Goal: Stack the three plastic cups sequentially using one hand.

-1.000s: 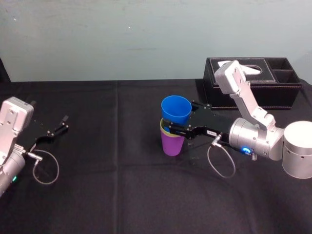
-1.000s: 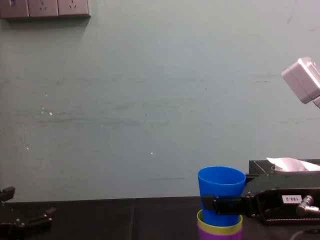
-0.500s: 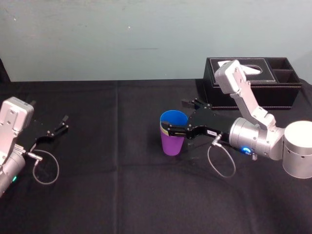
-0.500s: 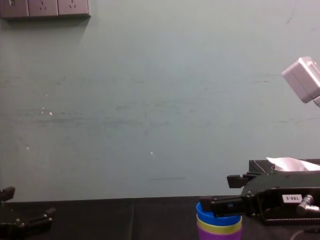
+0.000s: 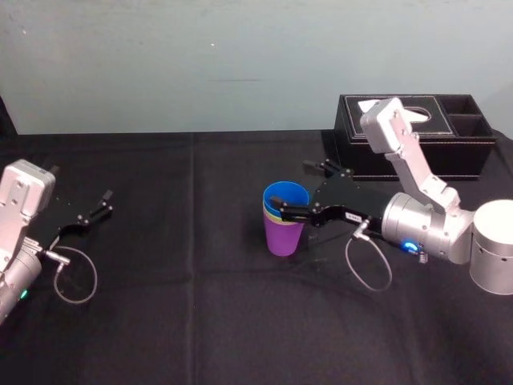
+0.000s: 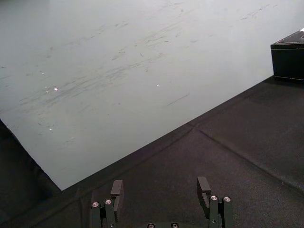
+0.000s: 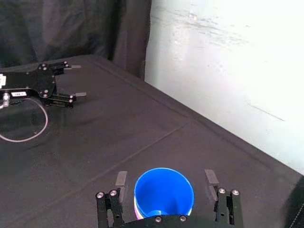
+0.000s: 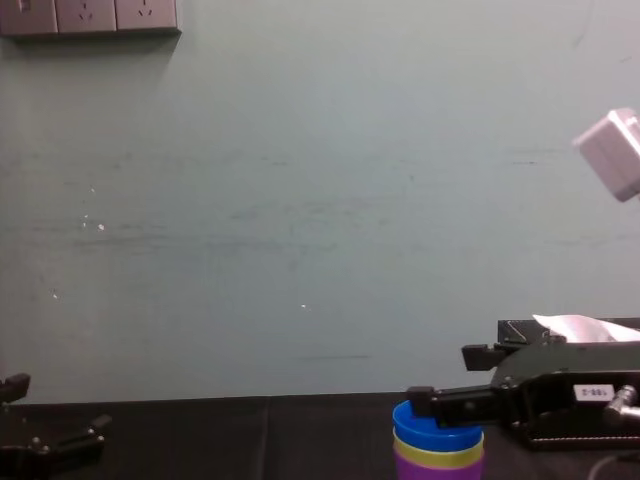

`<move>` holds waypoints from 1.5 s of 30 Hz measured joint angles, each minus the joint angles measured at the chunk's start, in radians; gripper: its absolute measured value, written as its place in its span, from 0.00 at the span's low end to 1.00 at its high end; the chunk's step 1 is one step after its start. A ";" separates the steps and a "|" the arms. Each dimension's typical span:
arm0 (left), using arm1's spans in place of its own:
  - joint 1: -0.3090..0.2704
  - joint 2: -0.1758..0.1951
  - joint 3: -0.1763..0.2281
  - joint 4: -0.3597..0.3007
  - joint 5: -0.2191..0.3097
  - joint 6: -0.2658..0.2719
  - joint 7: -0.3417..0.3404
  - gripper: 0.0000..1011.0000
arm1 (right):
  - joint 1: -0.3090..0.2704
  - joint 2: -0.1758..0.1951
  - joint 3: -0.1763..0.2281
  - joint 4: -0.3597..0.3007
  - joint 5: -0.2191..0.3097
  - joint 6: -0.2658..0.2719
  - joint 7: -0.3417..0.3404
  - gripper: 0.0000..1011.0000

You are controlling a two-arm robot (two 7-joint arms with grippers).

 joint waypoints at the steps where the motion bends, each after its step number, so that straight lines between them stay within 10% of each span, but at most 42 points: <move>1: 0.000 0.000 0.000 0.000 0.000 0.000 0.000 1.00 | -0.003 0.002 0.003 -0.002 0.001 -0.002 0.000 0.99; 28: 0.000 0.000 0.000 0.000 0.000 0.000 0.000 1.00 | -0.121 0.076 0.166 0.003 0.086 -0.054 -0.031 0.99; 45: 0.000 0.000 0.000 0.000 0.000 0.000 0.000 1.00 | -0.130 0.081 0.187 0.027 0.103 -0.050 -0.033 0.99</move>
